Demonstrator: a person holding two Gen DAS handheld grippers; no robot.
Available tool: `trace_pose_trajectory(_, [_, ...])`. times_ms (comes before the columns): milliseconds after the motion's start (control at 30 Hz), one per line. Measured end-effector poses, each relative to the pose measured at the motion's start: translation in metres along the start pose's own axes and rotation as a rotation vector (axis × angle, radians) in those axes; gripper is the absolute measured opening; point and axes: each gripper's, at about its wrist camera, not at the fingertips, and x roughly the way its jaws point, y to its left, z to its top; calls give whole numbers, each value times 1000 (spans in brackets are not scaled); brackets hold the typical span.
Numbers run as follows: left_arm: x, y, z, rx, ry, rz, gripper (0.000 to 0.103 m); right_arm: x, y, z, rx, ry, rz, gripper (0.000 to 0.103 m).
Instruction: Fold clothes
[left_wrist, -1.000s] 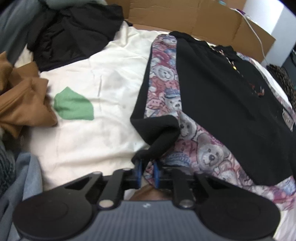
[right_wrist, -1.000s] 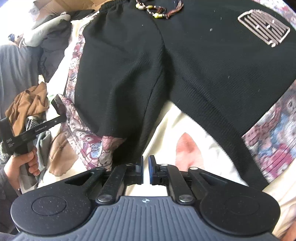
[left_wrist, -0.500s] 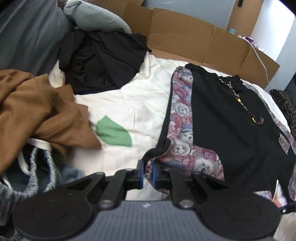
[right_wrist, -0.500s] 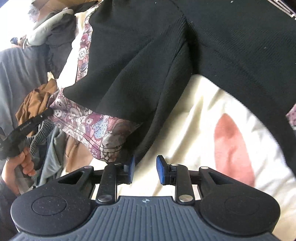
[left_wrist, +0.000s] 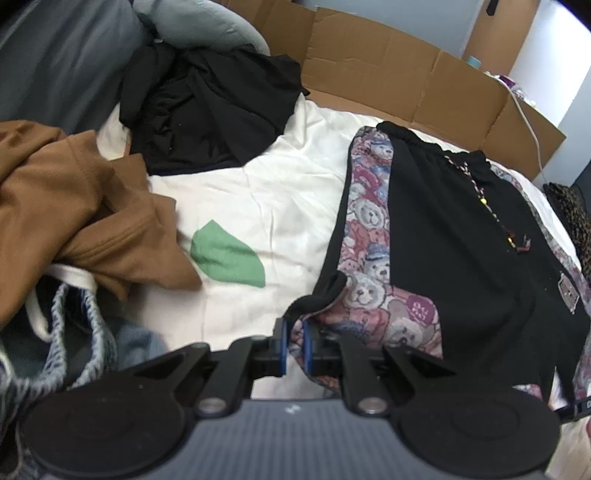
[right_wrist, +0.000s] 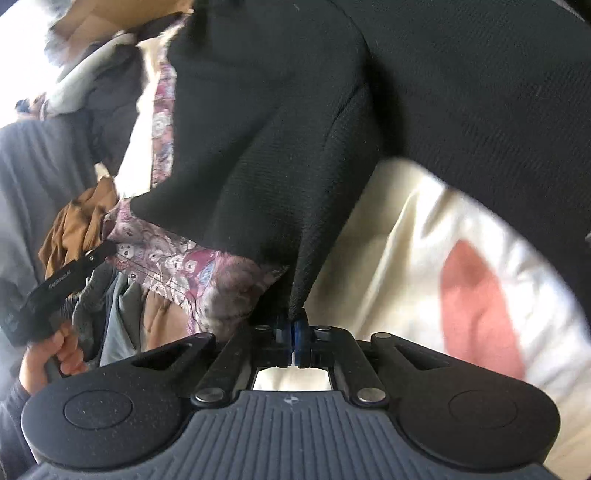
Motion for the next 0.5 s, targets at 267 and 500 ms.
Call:
trace_pose_trajectory(267, [-37, -11, -7, -115, 44, -47, 8, -47, 2, 6, -75, -25, -49, 0])
trace_pose_trajectory(500, [-37, -13, -40, -155, 104, -42, 8, -49, -16, -3, -123, -11, -243, 3])
